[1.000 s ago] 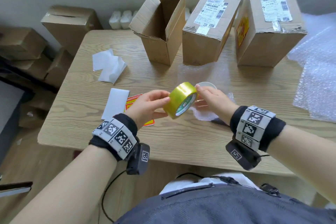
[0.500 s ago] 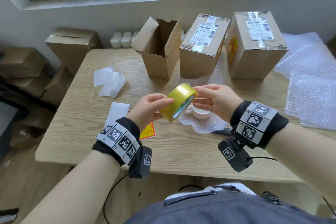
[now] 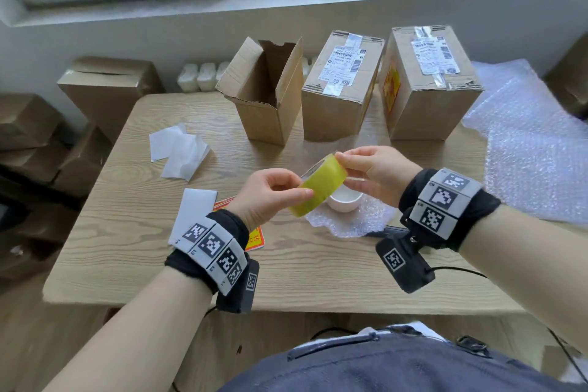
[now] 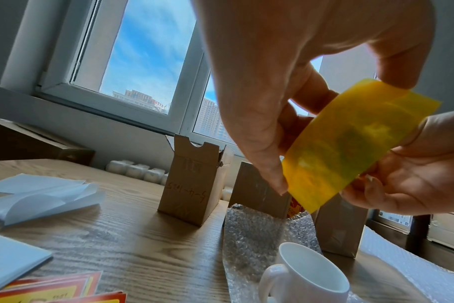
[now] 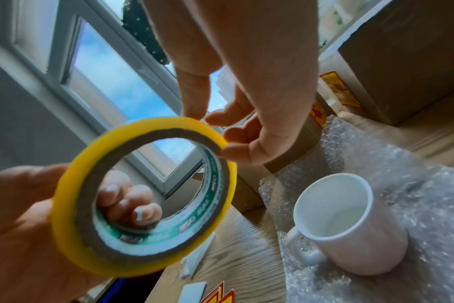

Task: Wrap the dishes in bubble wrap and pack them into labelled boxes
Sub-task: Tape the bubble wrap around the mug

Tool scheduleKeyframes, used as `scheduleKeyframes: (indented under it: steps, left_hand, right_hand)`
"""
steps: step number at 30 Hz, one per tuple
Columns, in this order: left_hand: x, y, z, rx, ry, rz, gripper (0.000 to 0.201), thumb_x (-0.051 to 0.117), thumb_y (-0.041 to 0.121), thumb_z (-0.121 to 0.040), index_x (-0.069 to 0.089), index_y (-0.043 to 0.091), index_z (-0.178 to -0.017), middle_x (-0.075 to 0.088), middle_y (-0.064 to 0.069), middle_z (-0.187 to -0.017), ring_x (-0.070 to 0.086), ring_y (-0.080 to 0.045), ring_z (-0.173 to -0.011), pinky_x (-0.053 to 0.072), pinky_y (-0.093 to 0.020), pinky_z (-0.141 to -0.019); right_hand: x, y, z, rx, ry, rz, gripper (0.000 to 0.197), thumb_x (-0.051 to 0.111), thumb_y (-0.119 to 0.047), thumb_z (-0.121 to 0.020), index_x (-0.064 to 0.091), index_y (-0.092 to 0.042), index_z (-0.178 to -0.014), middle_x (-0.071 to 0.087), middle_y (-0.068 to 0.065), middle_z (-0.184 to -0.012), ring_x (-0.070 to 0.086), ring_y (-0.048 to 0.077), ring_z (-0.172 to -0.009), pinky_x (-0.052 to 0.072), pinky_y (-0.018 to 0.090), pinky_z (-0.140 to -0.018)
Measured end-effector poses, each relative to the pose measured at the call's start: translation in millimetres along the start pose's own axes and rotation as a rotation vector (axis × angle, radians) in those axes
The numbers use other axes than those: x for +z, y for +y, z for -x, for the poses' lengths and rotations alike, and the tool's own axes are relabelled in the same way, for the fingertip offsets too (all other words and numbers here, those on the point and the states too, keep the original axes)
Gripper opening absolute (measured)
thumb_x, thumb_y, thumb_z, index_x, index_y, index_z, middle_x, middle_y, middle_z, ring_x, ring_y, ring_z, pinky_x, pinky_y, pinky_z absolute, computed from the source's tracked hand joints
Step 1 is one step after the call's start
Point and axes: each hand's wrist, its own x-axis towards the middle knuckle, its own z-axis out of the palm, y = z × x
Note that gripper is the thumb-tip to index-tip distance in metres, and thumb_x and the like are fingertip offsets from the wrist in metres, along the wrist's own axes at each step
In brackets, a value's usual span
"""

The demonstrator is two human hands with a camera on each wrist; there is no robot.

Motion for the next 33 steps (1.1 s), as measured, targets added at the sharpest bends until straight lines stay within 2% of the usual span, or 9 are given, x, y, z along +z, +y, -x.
scheduleKeyframes:
  steps: [3,6,9,14,19,22,25,29,33]
  left_hand:
    - [1,2,-3,0.013,-0.034,-0.029,0.016,0.074,0.022,-0.067,0.063,0.010,-0.068,0.057,-0.009,-0.071,0.052,-0.017,-0.070,0.042,-0.027,-0.068]
    - [5,3,-9,0.031,-0.049,-0.097,0.014,0.074,0.015,-0.080,0.064,0.007,-0.073,0.057,-0.007,-0.071,0.051,-0.014,-0.068,0.041,-0.021,-0.064]
    - [11,-1,-21,0.066,-0.008,-0.227,0.022,0.068,0.027,-0.086,0.066,0.008,-0.075,0.052,0.002,-0.063,0.045,-0.007,-0.060,0.036,-0.015,-0.056]
    - [16,-4,-43,0.047,0.103,-0.420,0.033,0.060,0.039,-0.090,0.056,0.020,-0.063,0.041,0.011,-0.051,0.039,-0.002,-0.050,0.029,-0.014,-0.048]
    - [26,-5,-58,-0.077,0.180,-0.614,0.039,0.052,0.054,-0.089,0.055,0.021,-0.067,0.050,0.007,-0.061,0.054,-0.020,-0.073,0.043,-0.032,-0.068]
    - [38,2,-58,-0.118,0.177,-0.643,0.028,0.052,0.051,-0.090,0.058,0.026,-0.100,0.051,0.007,-0.076,0.054,-0.019,-0.085,0.046,-0.033,-0.078]
    - [51,9,-54,-0.079,0.117,-0.556,0.035,0.053,0.038,-0.093,0.050,0.030,-0.127,0.049,0.009,-0.077,0.051,-0.015,-0.081,0.041,-0.028,-0.076]
    - [65,11,-52,-0.088,0.075,-0.488,0.018,0.054,0.032,-0.093,0.063,0.031,-0.109,0.058,0.003,-0.087,0.057,-0.017,-0.089,0.046,-0.030,-0.080]
    - [74,15,-49,-0.119,0.096,-0.479,0.011,0.060,0.032,-0.089,0.064,0.026,-0.097,0.061,0.003,-0.094,0.059,-0.017,-0.088,0.047,-0.030,-0.079]
  right_hand:
    - [-5,-4,-3,0.027,-0.057,0.014,0.009,0.063,-0.014,-0.088,0.060,-0.007,-0.082,0.063,0.005,-0.080,0.060,0.014,-0.075,0.049,0.024,-0.071]
    - [-4,-5,-7,-0.111,0.075,0.214,0.017,0.061,-0.012,-0.090,0.056,-0.009,-0.074,0.058,0.005,-0.074,0.057,0.014,-0.069,0.051,0.023,-0.068]
    - [-2,-10,-7,-0.291,0.279,0.449,0.021,0.059,-0.011,-0.092,0.052,-0.011,-0.072,0.060,0.007,-0.072,0.060,0.018,-0.068,0.055,0.031,-0.070]
    - [-13,-23,-1,-0.460,0.361,0.503,0.023,0.058,-0.008,-0.091,0.046,-0.015,-0.073,0.062,0.002,-0.068,0.064,0.020,-0.065,0.057,0.039,-0.070]
    - [-26,-28,8,-0.585,0.289,0.569,0.025,0.062,-0.006,-0.088,0.048,-0.017,-0.071,0.063,0.000,-0.066,0.065,0.021,-0.066,0.056,0.038,-0.068]
    - [-35,-27,4,-0.540,0.254,0.513,0.022,0.062,-0.006,-0.088,0.051,-0.016,-0.073,0.063,0.002,-0.068,0.064,0.020,-0.064,0.057,0.033,-0.065]
    - [-45,-32,-1,-0.482,0.210,0.437,0.015,0.065,-0.005,-0.086,0.056,-0.015,-0.082,0.065,0.002,-0.073,0.064,0.011,-0.063,0.055,0.023,-0.059]
    - [-56,-40,-6,-0.441,0.121,0.468,0.024,0.074,-0.001,-0.077,0.064,-0.006,-0.098,0.064,0.000,-0.073,0.061,0.008,-0.065,0.055,0.019,-0.064]
    - [-65,-45,-8,-0.482,0.086,0.542,0.026,0.077,-0.001,-0.073,0.065,-0.013,-0.092,0.065,-0.003,-0.072,0.064,0.012,-0.070,0.056,0.027,-0.077]
